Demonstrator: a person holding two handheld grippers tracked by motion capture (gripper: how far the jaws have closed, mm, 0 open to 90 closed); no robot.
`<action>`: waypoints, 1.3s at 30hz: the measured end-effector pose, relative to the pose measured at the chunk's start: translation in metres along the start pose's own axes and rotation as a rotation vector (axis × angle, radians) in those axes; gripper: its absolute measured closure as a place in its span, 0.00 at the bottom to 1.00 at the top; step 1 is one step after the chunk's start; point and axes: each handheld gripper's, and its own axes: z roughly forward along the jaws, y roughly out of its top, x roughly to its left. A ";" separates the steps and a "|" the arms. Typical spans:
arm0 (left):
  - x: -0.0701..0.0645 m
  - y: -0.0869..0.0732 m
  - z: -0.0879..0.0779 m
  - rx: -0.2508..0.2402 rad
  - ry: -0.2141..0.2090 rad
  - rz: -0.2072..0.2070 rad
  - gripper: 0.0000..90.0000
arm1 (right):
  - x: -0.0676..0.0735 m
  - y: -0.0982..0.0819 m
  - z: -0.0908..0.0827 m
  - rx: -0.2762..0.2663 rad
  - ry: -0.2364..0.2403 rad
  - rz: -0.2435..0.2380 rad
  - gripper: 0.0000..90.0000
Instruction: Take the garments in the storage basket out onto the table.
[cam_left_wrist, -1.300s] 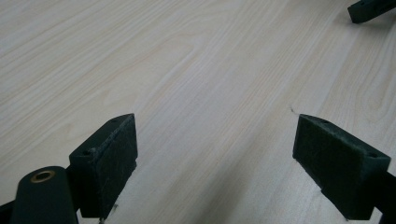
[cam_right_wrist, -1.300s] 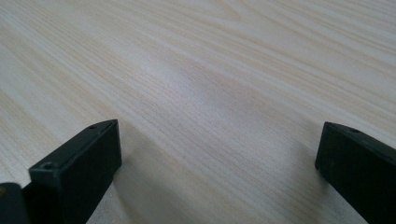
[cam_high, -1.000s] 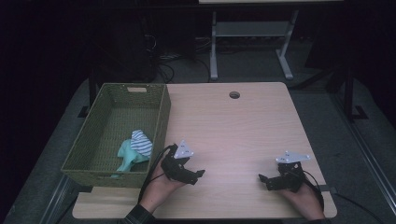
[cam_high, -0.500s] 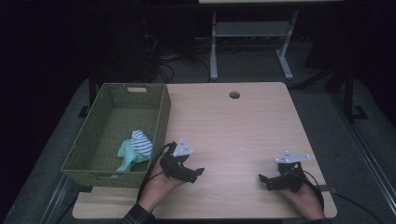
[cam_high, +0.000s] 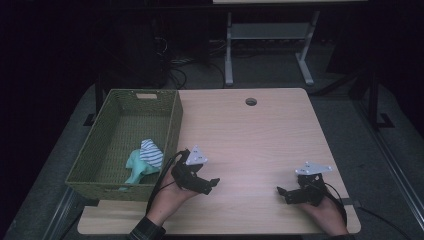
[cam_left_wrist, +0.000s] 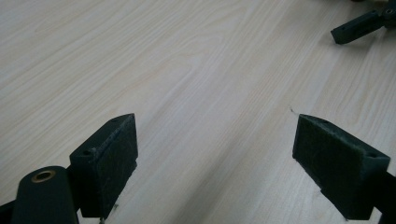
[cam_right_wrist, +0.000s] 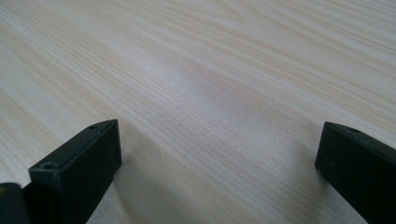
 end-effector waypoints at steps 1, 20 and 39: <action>0.000 0.001 -0.001 -0.002 -0.001 -0.002 0.15 | 0.000 0.000 0.000 0.000 0.000 -0.001 0.00; 0.005 0.015 -0.014 -0.040 -0.025 0.008 0.15 | 0.000 0.000 0.000 0.000 0.000 0.000 0.00; 0.020 0.031 -0.031 -0.037 -0.084 0.057 0.16 | 0.000 0.000 0.000 0.001 0.001 0.001 0.00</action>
